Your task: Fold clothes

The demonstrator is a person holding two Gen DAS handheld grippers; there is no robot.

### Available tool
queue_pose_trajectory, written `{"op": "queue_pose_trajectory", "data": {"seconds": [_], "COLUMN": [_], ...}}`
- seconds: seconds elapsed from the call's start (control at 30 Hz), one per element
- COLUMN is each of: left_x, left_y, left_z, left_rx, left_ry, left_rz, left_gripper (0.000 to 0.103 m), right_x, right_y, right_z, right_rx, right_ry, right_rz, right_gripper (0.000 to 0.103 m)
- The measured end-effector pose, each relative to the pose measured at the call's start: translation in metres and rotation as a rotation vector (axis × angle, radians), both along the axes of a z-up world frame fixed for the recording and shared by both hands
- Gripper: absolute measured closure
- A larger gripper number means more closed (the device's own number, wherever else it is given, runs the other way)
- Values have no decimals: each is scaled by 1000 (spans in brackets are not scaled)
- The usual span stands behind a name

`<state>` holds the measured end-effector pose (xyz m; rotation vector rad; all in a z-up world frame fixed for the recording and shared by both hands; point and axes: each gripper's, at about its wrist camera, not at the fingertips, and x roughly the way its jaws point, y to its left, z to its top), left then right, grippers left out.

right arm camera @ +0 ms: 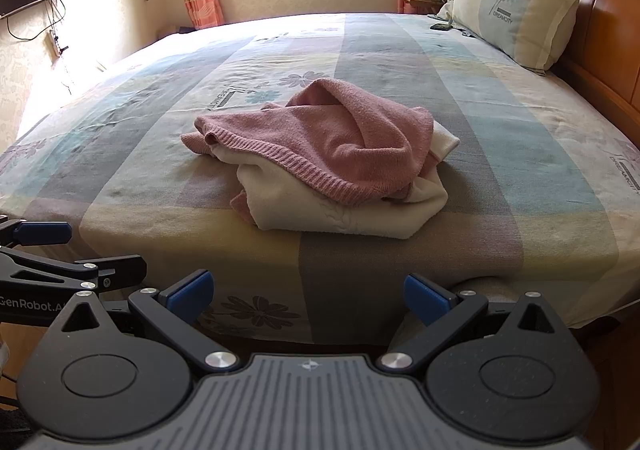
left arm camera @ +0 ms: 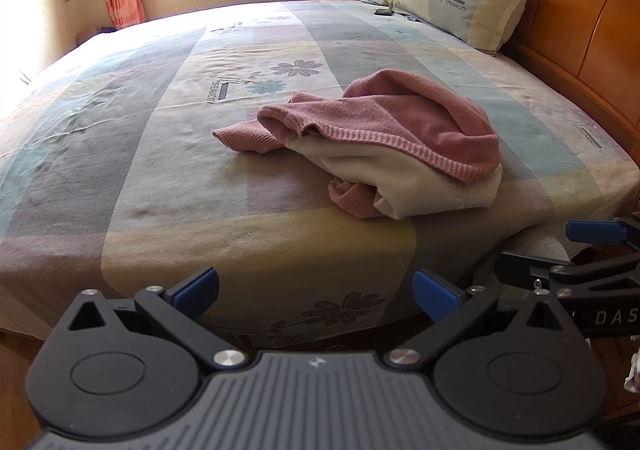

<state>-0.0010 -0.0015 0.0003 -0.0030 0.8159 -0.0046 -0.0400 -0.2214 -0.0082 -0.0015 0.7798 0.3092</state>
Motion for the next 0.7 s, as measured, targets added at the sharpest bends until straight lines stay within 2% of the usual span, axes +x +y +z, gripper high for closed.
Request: {"op": "queue_pose_trajectory", "data": {"seconds": [0.7], "left_x": [4], "left_y": [-6], "left_z": [0], "left_rx": [19], "left_ry": [4], "left_rz": [-10], "left_gripper": [1], "right_x": [2], "right_y": [-4], "right_z": [1], "right_rx": [17], "right_ry": [-1], "right_rz": [1], "right_gripper": [0]}}
